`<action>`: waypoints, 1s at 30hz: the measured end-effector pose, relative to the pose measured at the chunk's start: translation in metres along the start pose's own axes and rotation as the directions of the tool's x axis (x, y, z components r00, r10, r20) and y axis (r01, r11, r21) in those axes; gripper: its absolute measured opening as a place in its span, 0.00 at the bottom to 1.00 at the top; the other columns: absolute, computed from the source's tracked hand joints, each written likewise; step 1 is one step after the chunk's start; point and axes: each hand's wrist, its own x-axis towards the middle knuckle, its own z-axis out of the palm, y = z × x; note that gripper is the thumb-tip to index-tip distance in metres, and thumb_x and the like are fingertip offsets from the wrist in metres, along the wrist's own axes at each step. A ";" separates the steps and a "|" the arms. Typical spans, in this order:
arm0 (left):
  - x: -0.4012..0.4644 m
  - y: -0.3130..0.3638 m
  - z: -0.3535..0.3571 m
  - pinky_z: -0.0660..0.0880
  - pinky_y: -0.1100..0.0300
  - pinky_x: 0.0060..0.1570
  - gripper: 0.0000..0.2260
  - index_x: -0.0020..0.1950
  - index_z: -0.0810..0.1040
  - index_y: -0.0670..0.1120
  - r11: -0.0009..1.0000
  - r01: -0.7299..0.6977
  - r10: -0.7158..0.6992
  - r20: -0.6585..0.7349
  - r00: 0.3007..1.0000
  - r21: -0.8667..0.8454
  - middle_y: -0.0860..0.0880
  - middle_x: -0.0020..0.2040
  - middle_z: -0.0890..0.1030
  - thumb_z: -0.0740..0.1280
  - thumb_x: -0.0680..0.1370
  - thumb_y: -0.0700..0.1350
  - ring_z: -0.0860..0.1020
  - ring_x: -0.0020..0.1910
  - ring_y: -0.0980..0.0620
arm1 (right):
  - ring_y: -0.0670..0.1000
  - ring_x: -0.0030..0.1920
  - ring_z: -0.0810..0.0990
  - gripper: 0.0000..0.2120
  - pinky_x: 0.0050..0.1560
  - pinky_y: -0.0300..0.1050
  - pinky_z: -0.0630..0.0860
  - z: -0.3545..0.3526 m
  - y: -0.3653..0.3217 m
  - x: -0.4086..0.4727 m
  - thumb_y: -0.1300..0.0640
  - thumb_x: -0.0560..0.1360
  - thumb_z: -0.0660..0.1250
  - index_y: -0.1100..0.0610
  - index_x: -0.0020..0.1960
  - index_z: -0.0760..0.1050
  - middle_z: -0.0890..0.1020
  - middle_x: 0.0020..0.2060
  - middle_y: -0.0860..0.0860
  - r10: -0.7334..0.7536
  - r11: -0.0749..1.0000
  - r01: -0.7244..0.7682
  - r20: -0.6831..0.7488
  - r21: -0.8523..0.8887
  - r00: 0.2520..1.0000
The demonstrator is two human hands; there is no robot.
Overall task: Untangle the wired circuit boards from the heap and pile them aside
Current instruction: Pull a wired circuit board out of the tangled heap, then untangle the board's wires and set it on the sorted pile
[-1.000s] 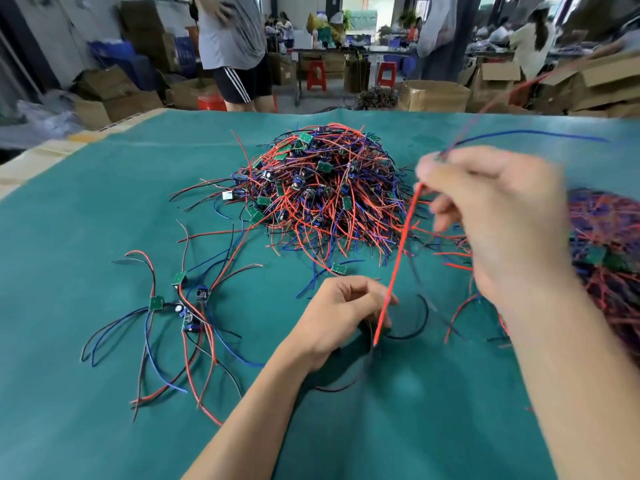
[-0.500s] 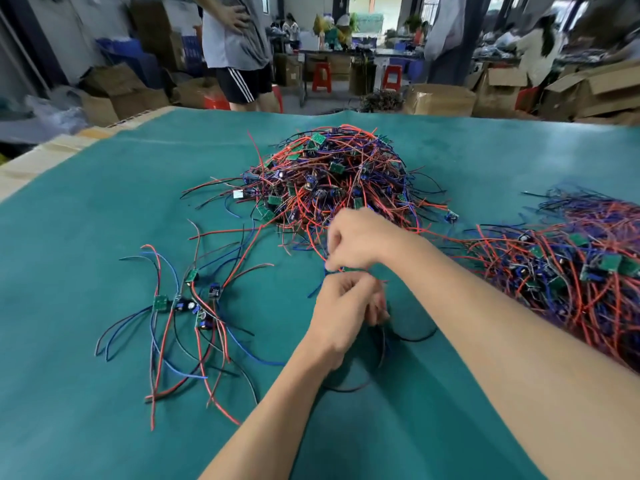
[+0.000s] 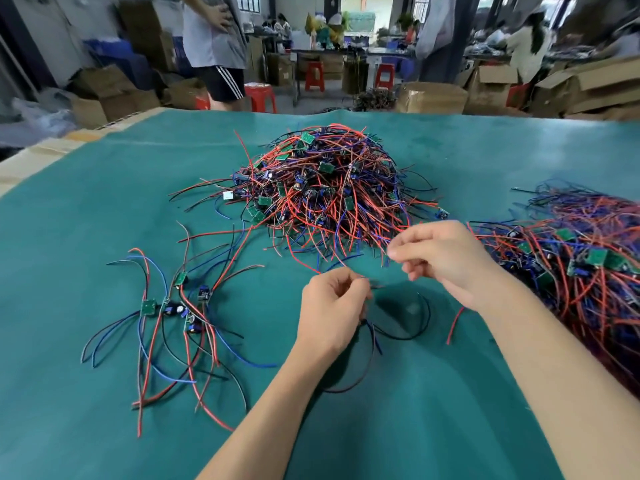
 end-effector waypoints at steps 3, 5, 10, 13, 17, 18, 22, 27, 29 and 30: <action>0.002 -0.003 0.000 0.80 0.49 0.40 0.06 0.38 0.79 0.47 0.997 -0.012 0.014 -0.027 1.000 0.082 0.49 0.29 0.80 0.63 0.69 0.45 0.78 0.31 0.49 | 0.48 0.31 0.80 0.05 0.31 0.40 0.76 0.002 0.014 -0.007 0.65 0.71 0.76 0.57 0.40 0.83 0.83 0.30 0.49 -0.031 0.991 0.017 -0.109 -0.132 0.994; 0.002 -0.003 -0.001 0.79 0.48 0.37 0.06 0.38 0.78 0.48 0.995 -0.018 0.025 -0.074 0.997 0.095 0.48 0.31 0.81 0.62 0.69 0.46 0.78 0.31 0.46 | 0.45 0.35 0.80 0.08 0.37 0.42 0.77 0.016 0.017 -0.003 0.60 0.69 0.79 0.53 0.44 0.83 0.85 0.35 0.47 -0.100 0.947 0.061 -0.107 -0.315 0.989; 0.004 -0.005 -0.006 0.69 0.53 0.31 0.05 0.36 0.75 0.49 1.000 0.031 -0.030 -0.196 0.980 0.005 0.49 0.28 0.75 0.61 0.69 0.47 0.70 0.27 0.48 | 0.47 0.38 0.80 0.06 0.39 0.36 0.72 0.053 0.005 0.009 0.56 0.71 0.79 0.49 0.46 0.84 0.84 0.38 0.46 -0.138 0.742 0.227 0.187 -0.630 0.973; 0.005 -0.005 -0.006 0.69 0.48 0.34 0.05 0.36 0.75 0.49 0.999 0.040 -0.043 -0.197 0.979 -0.019 0.48 0.29 0.74 0.62 0.70 0.47 0.69 0.30 0.48 | 0.49 0.39 0.78 0.06 0.37 0.39 0.70 0.056 0.004 0.006 0.57 0.70 0.78 0.48 0.41 0.83 0.82 0.34 0.46 -0.131 0.717 0.257 0.236 -0.648 0.963; 0.004 -0.006 -0.005 0.68 0.49 0.33 0.04 0.37 0.74 0.48 1.000 0.017 -0.021 -0.156 0.987 -0.023 0.47 0.29 0.73 0.62 0.70 0.46 0.69 0.31 0.49 | 0.51 0.41 0.76 0.08 0.41 0.44 0.70 0.048 0.014 -0.007 0.55 0.68 0.80 0.48 0.39 0.81 0.80 0.33 0.45 -0.189 0.647 0.267 0.189 -0.715 0.964; 0.004 -0.006 -0.005 0.67 0.50 0.33 0.04 0.37 0.74 0.48 1.000 0.018 -0.021 -0.140 0.990 -0.024 0.48 0.28 0.72 0.62 0.70 0.47 0.68 0.30 0.49 | 0.49 0.39 0.78 0.08 0.42 0.43 0.71 0.043 0.016 -0.010 0.55 0.67 0.81 0.48 0.40 0.83 0.81 0.33 0.44 -0.201 0.680 0.238 0.135 -0.693 0.970; 0.002 -0.004 -0.005 0.71 0.53 0.36 0.05 0.37 0.77 0.47 1.000 -0.013 0.013 -0.035 0.999 0.019 0.52 0.29 0.76 0.63 0.68 0.46 0.72 0.30 0.50 | 0.47 0.35 0.80 0.08 0.38 0.43 0.75 0.010 0.029 -0.022 0.60 0.67 0.81 0.50 0.39 0.84 0.85 0.35 0.46 -0.168 0.943 0.077 -0.262 -0.323 0.950; -0.004 0.000 -0.001 0.80 0.50 0.45 0.05 0.45 0.82 0.50 0.995 -0.065 0.056 0.117 0.992 0.073 0.53 0.39 0.84 0.66 0.73 0.47 0.83 0.43 0.52 | 0.47 0.34 0.79 0.08 0.31 0.37 0.73 0.010 0.031 -0.042 0.68 0.70 0.75 0.55 0.41 0.84 0.84 0.37 0.53 -0.024 0.923 0.055 -0.085 0.381 0.996; -0.004 0.002 -0.003 0.78 0.55 0.43 0.07 0.48 0.83 0.49 0.999 -0.051 0.047 0.184 0.982 0.016 0.51 0.42 0.86 0.69 0.73 0.50 0.84 0.44 0.52 | 0.48 0.34 0.79 0.07 0.32 0.38 0.72 0.024 0.031 -0.044 0.68 0.70 0.75 0.57 0.41 0.81 0.84 0.37 0.56 -0.022 0.928 0.038 -0.048 0.370 0.999; -0.004 0.003 -0.005 0.77 0.59 0.42 0.09 0.49 0.83 0.50 0.999 -0.043 0.045 0.212 0.976 -0.016 0.51 0.43 0.86 0.70 0.73 0.51 0.84 0.45 0.52 | 0.48 0.34 0.79 0.07 0.32 0.38 0.72 0.030 0.031 -0.043 0.67 0.71 0.75 0.57 0.41 0.80 0.83 0.36 0.56 -0.009 0.926 0.028 -0.052 0.376 0.999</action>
